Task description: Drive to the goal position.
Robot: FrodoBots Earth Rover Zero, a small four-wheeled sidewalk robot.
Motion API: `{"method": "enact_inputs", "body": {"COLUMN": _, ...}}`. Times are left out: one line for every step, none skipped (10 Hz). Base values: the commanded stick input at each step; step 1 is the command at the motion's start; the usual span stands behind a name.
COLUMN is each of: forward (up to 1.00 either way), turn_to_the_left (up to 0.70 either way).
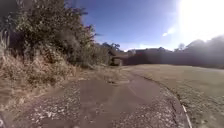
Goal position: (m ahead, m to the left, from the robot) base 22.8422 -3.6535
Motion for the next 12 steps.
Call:
{"method": "enact_inputs", "body": {"forward": 0.6, "turn_to_the_left": -0.15}}
{"method": "enact_inputs", "body": {"forward": 0.6, "turn_to_the_left": -0.15}}
{"method": "enact_inputs", "body": {"forward": 0.6, "turn_to_the_left": -0.15}}
{"method": "enact_inputs", "body": {"forward": 0.6, "turn_to_the_left": -0.15}}
{"method": "enact_inputs", "body": {"forward": 0.6, "turn_to_the_left": -0.15}}
{"method": "enact_inputs", "body": {"forward": 0.6, "turn_to_the_left": -0.15}}
{"method": "enact_inputs", "body": {"forward": 0.6, "turn_to_the_left": -0.15}}
{"method": "enact_inputs", "body": {"forward": 0.6, "turn_to_the_left": -0.15}}
{"method": "enact_inputs", "body": {"forward": 0.6, "turn_to_the_left": -0.15}}
{"method": "enact_inputs", "body": {"forward": 0.6, "turn_to_the_left": -0.15}}
{"method": "enact_inputs", "body": {"forward": 0.6, "turn_to_the_left": -0.09}}
{"method": "enact_inputs", "body": {"forward": 0.6, "turn_to_the_left": -0.04}}
